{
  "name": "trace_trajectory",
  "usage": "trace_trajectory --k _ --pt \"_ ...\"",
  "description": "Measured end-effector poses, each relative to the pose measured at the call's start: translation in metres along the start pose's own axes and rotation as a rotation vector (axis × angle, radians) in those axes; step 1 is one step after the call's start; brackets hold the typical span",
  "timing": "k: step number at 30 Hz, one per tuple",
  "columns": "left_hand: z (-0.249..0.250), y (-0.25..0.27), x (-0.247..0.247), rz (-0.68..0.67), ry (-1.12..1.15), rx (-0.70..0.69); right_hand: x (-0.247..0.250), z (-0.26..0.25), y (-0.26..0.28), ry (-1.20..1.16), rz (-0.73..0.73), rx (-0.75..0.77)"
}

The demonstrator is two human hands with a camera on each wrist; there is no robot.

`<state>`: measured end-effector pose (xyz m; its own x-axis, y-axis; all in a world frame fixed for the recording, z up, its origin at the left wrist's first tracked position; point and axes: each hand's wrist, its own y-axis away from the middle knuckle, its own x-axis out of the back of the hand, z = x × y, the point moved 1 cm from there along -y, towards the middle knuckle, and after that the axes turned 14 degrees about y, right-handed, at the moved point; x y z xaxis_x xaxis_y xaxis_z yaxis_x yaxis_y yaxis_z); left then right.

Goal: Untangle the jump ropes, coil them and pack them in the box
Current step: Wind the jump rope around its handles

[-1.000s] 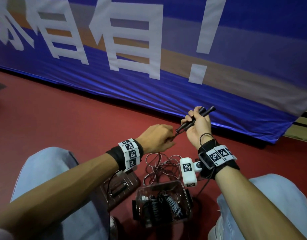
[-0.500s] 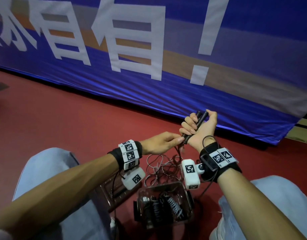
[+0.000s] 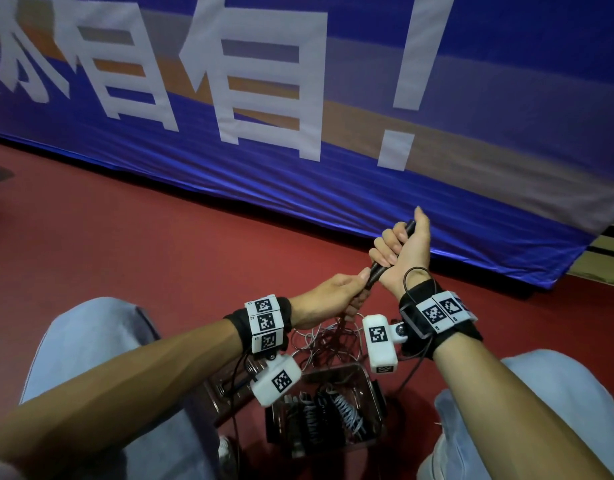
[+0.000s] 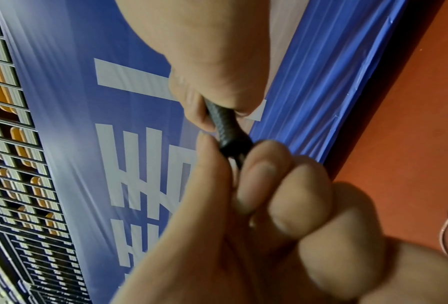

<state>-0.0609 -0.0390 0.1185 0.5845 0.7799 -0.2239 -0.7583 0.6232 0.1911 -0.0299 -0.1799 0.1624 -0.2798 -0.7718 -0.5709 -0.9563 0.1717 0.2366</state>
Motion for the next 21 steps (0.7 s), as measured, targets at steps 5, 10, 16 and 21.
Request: trace_trajectory --k 5,10,16,21 --pt "0.01 0.003 -0.002 0.153 -0.127 -0.098 0.002 0.003 -0.011 0.03 0.303 0.049" --pt "0.018 0.004 -0.004 0.201 -0.214 -0.152 0.004 0.013 -0.011 0.454 0.596 0.433" --pt "0.049 0.008 0.009 0.322 -0.004 -0.166 0.006 0.0 -0.004 1.259 0.383 0.671" --pt "0.09 0.013 0.051 0.391 0.119 -0.084 -0.007 0.003 0.019 1.719 0.031 0.703"
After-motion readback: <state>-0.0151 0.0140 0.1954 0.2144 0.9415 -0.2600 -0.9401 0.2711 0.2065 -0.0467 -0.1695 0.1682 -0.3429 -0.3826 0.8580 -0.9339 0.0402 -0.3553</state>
